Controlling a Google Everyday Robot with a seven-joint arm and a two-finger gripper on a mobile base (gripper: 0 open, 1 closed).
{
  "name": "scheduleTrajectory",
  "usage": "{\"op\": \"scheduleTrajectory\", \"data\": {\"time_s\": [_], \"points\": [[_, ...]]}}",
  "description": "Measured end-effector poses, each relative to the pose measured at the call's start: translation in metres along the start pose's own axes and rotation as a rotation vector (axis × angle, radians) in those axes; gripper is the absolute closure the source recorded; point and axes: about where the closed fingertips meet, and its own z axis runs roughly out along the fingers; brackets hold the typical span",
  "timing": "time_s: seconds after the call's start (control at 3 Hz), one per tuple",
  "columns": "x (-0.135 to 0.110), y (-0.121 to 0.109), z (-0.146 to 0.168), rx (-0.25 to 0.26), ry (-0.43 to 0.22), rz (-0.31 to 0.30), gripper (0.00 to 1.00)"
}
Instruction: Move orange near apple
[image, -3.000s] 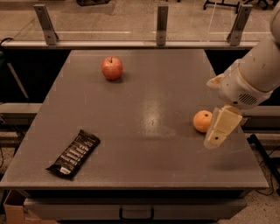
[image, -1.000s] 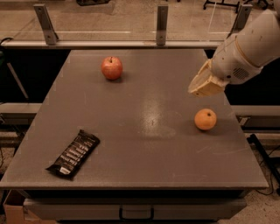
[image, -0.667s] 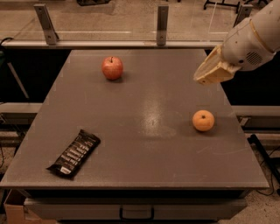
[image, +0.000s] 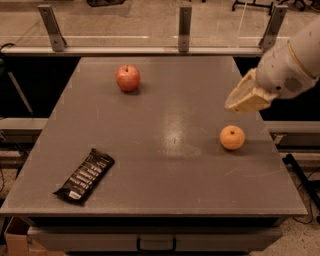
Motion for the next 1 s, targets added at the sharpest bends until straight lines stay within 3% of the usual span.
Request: {"op": "scheduleTrajectory", "data": {"time_s": [0.33,0.67,1.0], "points": [[0.026,0.026,0.017,-0.041,0.04,0.054,0.36],[0.036,0.039,0.02,-0.05,0.054,0.072,0.05],[0.033,0.04,0.019,-0.048,0.049,0.064,0.0]]}}
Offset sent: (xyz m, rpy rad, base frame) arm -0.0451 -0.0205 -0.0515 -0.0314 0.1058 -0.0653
